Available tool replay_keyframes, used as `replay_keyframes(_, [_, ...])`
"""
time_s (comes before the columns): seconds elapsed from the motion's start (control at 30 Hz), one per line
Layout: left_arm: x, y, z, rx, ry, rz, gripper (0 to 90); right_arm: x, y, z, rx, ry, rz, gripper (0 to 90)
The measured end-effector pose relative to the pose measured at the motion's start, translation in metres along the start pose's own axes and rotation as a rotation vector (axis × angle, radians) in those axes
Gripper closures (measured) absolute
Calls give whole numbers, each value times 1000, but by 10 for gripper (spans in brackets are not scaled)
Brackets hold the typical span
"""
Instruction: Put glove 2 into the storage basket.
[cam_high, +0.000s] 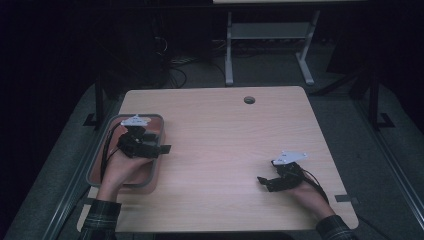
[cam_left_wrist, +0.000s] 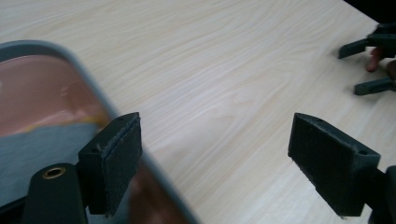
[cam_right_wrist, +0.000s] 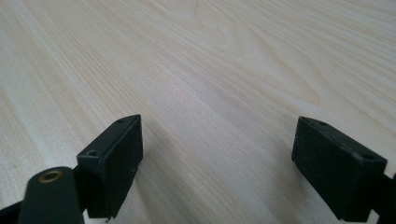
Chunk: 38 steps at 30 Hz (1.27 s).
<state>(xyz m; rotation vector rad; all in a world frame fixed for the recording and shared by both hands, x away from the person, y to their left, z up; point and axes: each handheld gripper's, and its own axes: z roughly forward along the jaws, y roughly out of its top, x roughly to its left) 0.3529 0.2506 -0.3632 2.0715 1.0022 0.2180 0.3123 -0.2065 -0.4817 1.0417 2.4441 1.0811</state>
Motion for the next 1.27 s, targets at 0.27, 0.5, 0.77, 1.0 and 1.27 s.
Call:
replay_keyframes(0.27, [-33,2,28,21,-61,58,171,0,0,0,1,-1,0,163])
replay_keyframes(0.5, [-63,-1,53,69,-115,123,171,0,0,0,1,-1,0,163])
replay_keyframes(0.77, [-91,-16,85,144,-164,185,171,0,0,0,1,-1,-1,163])
replay_keyframes(1.0, [-103,-30,107,235,-186,237,170,0,0,0,1,-1,-1,163])
replay_keyframes(1.27, [-114,-37,120,241,-172,282,170,1,0,-1,3,-1,0,163])
